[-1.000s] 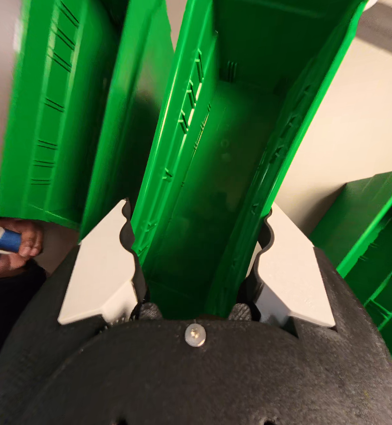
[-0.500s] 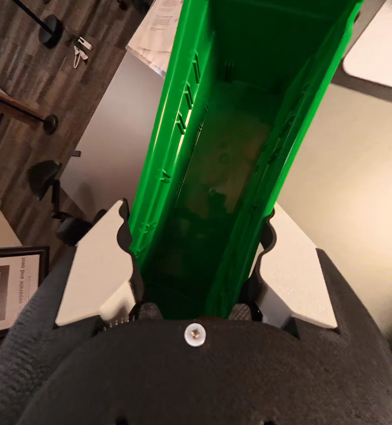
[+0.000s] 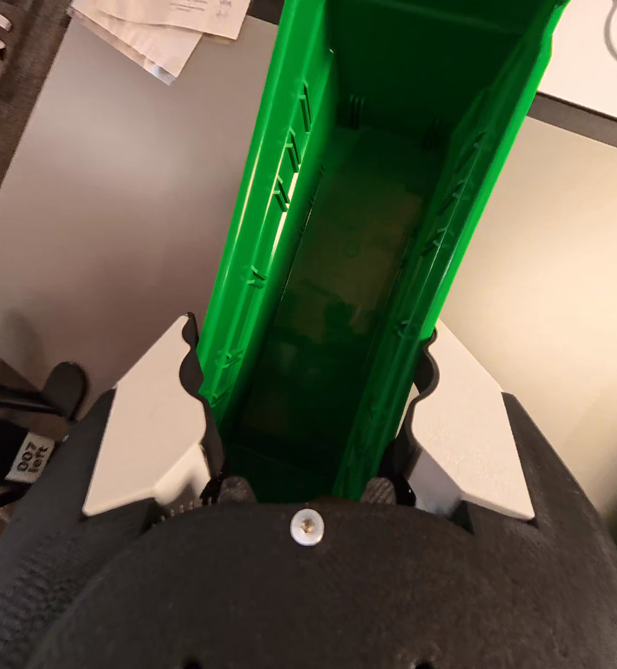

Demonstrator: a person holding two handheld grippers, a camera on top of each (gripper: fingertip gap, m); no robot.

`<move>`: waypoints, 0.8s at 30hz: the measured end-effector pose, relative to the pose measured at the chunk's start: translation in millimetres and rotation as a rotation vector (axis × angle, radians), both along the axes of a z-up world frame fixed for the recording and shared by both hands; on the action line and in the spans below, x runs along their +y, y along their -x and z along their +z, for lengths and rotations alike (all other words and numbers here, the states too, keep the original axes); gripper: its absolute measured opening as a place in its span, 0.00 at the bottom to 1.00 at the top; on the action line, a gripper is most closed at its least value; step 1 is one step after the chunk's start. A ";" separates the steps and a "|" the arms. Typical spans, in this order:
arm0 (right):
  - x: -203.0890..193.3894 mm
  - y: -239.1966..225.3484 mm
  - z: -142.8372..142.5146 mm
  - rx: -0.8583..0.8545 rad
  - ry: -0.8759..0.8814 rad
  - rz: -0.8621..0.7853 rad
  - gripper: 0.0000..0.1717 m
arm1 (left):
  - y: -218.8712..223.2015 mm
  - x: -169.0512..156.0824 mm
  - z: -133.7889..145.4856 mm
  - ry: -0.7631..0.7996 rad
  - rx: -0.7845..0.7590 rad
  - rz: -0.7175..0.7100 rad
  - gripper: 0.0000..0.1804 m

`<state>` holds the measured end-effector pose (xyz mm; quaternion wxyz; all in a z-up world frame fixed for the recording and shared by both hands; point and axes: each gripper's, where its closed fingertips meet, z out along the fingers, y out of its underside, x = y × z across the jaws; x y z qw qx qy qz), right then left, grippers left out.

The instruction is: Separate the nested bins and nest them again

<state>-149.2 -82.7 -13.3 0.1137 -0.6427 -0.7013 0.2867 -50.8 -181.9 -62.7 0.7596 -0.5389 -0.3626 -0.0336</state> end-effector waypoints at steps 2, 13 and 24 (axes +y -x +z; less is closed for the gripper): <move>1.3 3.6 -7.9 0.006 -0.028 -0.012 0.72 | -0.2 -0.4 0.4 -0.002 0.002 0.001 0.53; 6.5 -36.3 10.1 0.160 0.062 0.098 0.81 | 0.0 0.0 0.0 0.001 0.001 0.002 0.53; 258.5 -153.1 -29.9 0.150 -0.077 -0.228 0.92 | 2.7 0.7 -3.4 0.032 -0.008 0.027 0.53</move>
